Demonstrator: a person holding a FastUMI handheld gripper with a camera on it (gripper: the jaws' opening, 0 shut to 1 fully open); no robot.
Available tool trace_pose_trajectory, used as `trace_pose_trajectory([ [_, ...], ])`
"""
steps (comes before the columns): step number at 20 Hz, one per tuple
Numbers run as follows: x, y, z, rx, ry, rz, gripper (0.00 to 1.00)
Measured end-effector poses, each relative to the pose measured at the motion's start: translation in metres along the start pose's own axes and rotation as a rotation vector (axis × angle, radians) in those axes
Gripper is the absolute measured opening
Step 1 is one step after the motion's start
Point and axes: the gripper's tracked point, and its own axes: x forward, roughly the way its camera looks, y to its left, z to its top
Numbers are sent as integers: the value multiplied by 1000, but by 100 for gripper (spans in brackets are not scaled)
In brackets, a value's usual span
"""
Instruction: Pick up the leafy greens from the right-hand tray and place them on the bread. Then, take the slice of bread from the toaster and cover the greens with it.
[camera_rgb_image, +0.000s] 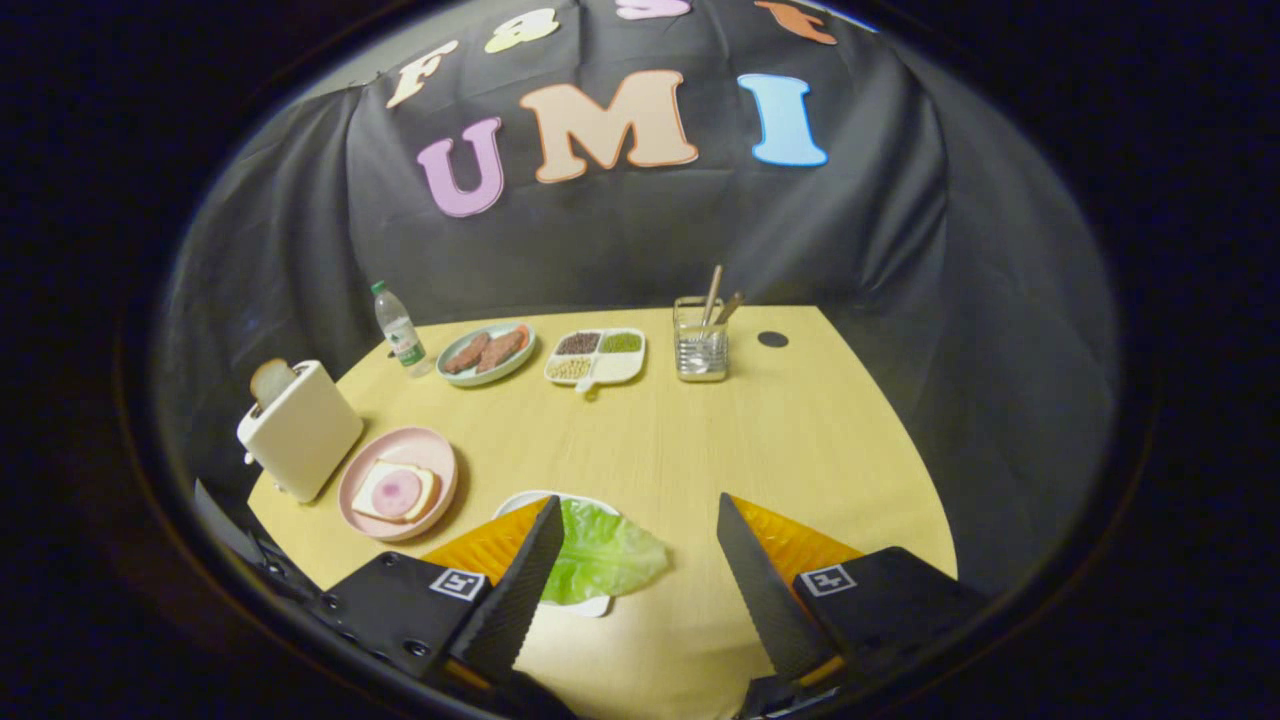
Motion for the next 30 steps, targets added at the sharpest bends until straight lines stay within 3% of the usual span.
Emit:
trace_pose_trajectory([
  [9, 47, -7, -59, 19, 185, 67, 98],
  [18, 77, -3, -90, 149, 330, 140, 93],
  [29, 87, 10, -89, 260, 395, 185, 18],
  [30, 86, 9, -88, 261, 390, 172, 18],
])
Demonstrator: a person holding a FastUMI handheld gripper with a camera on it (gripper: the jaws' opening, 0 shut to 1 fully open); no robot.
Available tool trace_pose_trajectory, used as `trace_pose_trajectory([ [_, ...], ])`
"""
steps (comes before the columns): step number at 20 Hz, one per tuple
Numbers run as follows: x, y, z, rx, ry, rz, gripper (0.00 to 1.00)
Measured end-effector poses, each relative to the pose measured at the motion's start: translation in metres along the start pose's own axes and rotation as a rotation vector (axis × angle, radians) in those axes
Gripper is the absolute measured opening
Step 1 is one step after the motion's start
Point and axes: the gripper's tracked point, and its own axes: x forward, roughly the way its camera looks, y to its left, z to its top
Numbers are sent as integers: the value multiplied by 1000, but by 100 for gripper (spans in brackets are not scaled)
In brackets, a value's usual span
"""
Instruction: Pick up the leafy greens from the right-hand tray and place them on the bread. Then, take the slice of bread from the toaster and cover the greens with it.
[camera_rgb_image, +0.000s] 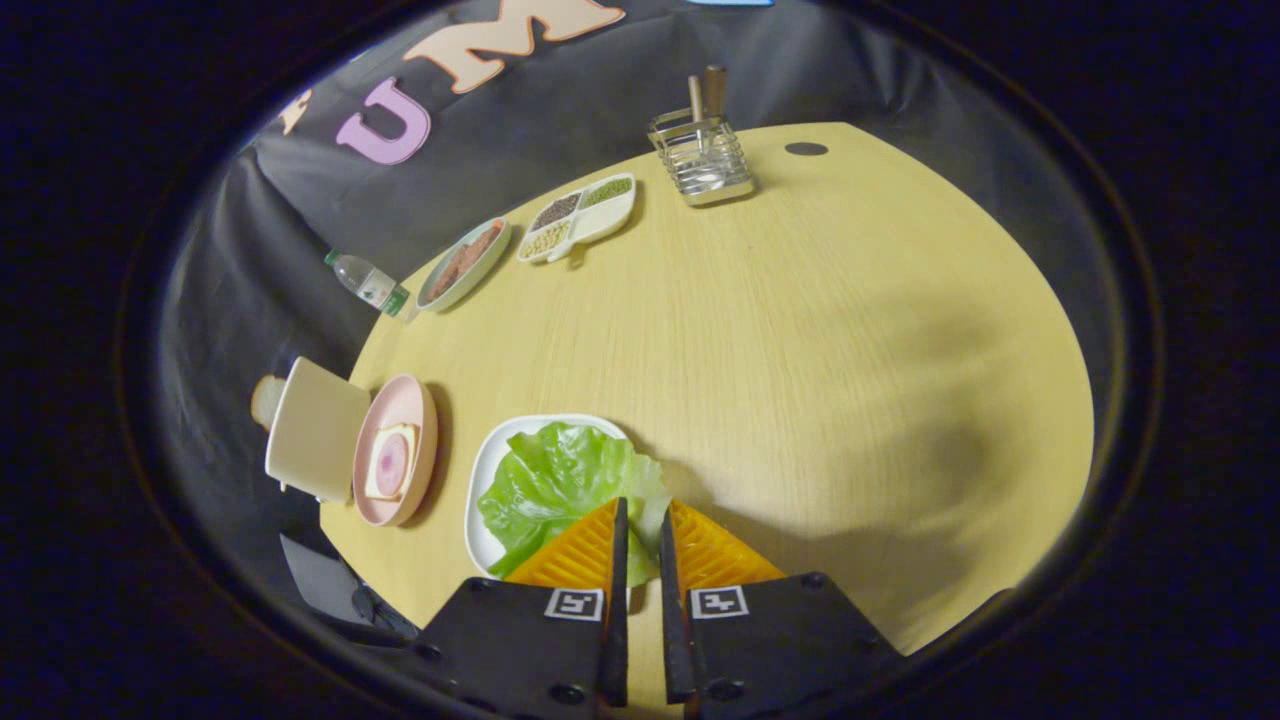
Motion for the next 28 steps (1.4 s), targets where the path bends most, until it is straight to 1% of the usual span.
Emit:
trace_pose_trajectory([
  [2, -1, 3, 3, 4, -13, 1, 4],
  [7, -19, 24, 8, -10, -52, 37, 4],
  [15, -60, 81, 39, 35, -171, 100, 4],
  [19, -74, 125, 45, 21, -187, 151, 3],
  [23, -83, 182, 50, -7, -206, 221, 3],
  [28, -70, 254, 49, -19, -204, 317, 3],
])
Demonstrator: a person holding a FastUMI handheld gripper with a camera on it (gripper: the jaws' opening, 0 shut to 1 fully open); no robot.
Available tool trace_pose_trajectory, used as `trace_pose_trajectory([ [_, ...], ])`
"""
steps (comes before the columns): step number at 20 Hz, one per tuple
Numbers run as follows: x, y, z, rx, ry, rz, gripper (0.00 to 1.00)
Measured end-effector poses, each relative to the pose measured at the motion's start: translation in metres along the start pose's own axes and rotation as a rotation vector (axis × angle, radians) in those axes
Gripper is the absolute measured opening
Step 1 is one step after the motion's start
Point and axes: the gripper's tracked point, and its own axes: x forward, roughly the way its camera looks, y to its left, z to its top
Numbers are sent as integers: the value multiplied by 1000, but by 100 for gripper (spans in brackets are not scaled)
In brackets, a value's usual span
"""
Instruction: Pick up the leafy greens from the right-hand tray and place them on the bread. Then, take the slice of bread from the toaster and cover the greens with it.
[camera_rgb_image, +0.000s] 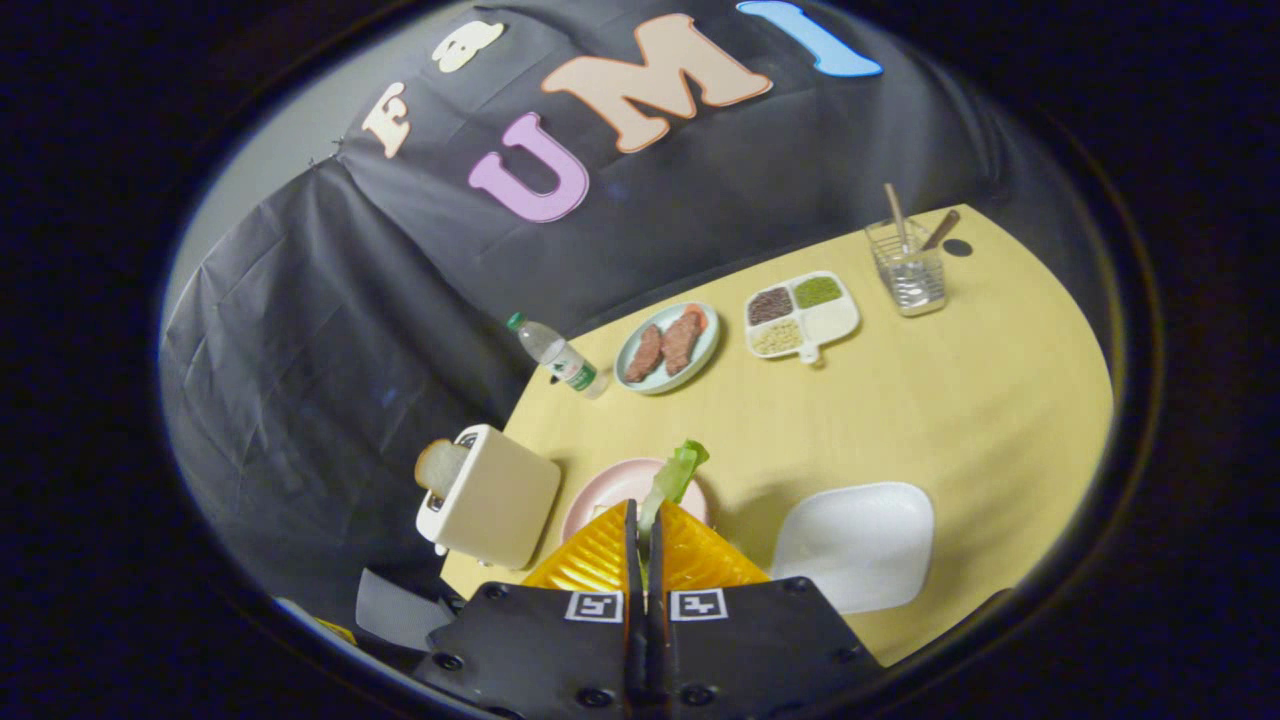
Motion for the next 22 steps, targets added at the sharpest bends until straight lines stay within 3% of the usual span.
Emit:
trace_pose_trajectory([
  [8, 74, 73, -46, 77, 74, 112, 3],
  [14, 101, 56, -79, 59, 118, 22, 3],
  [22, 111, -17, -97, -94, 168, -211, 3],
])
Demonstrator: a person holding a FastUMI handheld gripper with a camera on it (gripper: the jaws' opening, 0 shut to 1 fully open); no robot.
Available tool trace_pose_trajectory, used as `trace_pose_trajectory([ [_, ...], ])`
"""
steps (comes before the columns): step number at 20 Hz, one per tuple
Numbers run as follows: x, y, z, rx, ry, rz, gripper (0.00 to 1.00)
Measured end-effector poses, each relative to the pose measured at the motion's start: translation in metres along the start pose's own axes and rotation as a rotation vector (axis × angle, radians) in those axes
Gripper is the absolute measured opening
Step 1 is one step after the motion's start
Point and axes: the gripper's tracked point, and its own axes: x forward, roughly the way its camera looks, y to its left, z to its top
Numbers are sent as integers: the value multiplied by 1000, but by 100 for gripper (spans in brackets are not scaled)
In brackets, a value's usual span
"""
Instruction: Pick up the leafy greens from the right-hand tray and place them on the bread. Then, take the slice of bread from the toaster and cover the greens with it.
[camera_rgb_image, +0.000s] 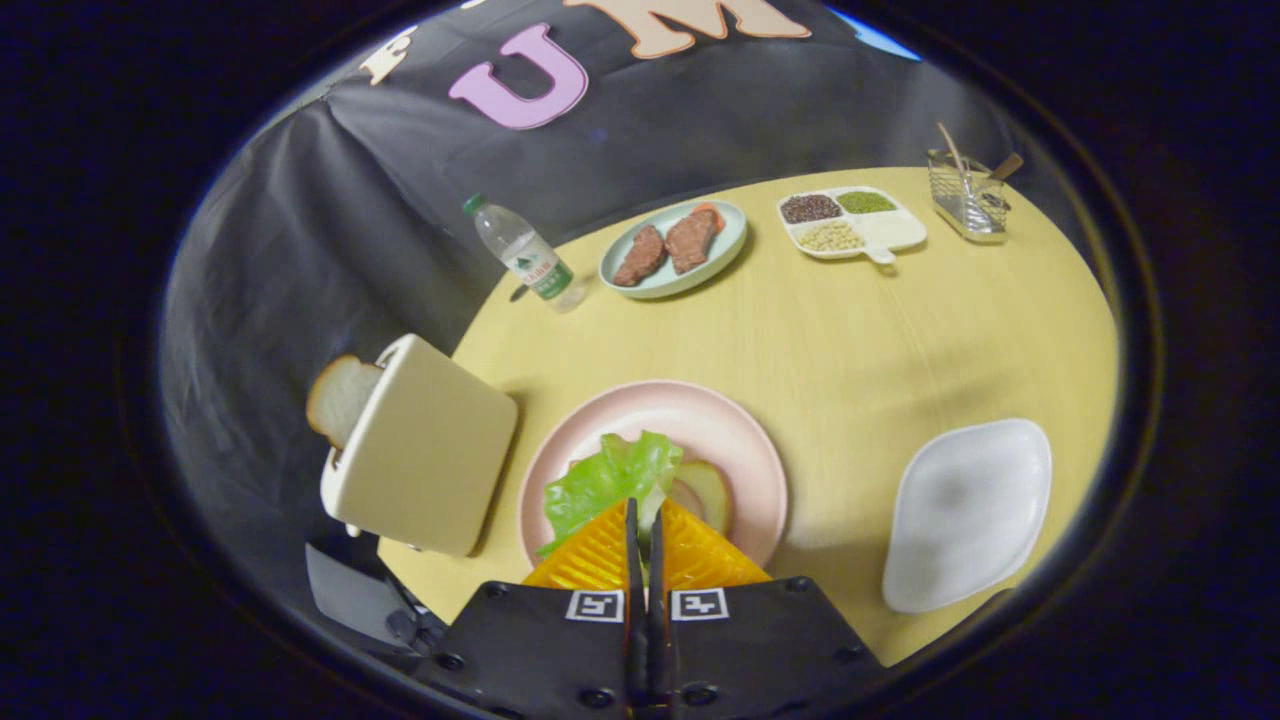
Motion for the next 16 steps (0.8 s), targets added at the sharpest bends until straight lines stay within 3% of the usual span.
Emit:
trace_pose_trajectory([
  [6, 0, -8, -4, -19, 19, -34, 18],
  [12, -29, -9, 0, 11, 20, -113, 63],
  [16, -59, 25, 16, 107, 22, -60, 93],
])
